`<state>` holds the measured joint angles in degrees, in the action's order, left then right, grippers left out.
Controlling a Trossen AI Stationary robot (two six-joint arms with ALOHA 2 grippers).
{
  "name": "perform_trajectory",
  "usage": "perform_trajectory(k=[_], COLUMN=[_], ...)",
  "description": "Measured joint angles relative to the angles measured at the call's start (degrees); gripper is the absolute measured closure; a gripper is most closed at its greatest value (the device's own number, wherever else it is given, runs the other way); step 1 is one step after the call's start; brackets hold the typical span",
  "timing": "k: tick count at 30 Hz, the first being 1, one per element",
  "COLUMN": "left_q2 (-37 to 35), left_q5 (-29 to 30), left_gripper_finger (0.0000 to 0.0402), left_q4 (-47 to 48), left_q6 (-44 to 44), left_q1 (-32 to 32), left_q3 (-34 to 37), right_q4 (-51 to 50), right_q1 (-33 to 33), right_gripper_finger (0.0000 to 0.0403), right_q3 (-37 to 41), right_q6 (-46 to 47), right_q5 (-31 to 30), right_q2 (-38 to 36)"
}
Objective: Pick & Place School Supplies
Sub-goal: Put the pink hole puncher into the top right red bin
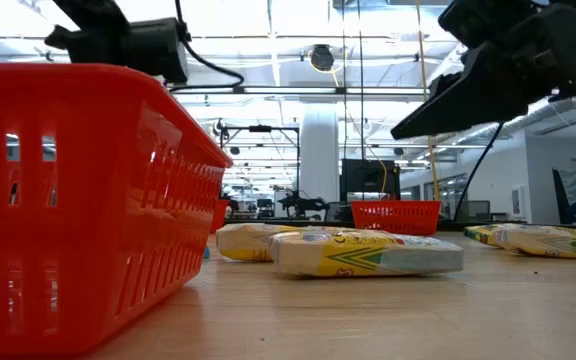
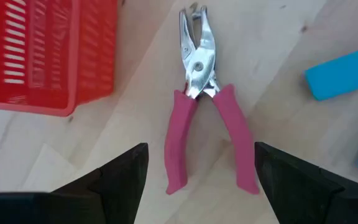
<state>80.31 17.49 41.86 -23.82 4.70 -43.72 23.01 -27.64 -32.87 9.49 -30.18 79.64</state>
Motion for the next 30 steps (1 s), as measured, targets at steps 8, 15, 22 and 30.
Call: perform_trajectory(k=[8,15,22,30], left_q2=[5.1,5.3,5.2,5.2], left_q5=[-3.0,-4.8,-5.0,-5.2], left_gripper_finger=[0.0108,0.0108,0.0108,0.0108], left_q4=[-1.7,-2.3,-1.9,-1.9], left_q6=[1.4,2.4,3.6,4.9], left_q1=[2.7,2.8,3.9,3.9], left_q3=[-0.3,0.0,-0.1,-0.1], right_q4=[3.5,3.8,3.8,3.8], right_q1=[-3.4,-4.4,-4.4,-4.4], right_gripper_finger=[0.0202,0.0202,0.0202,0.0202], right_q3=[0.0,0.0,0.0,0.0], right_q6=[-1.6,-1.6,-1.6,-1.4], right_q5=[-2.5,-4.3,-4.3,-4.3], right_q2=[0.0,0.0,0.0,0.0])
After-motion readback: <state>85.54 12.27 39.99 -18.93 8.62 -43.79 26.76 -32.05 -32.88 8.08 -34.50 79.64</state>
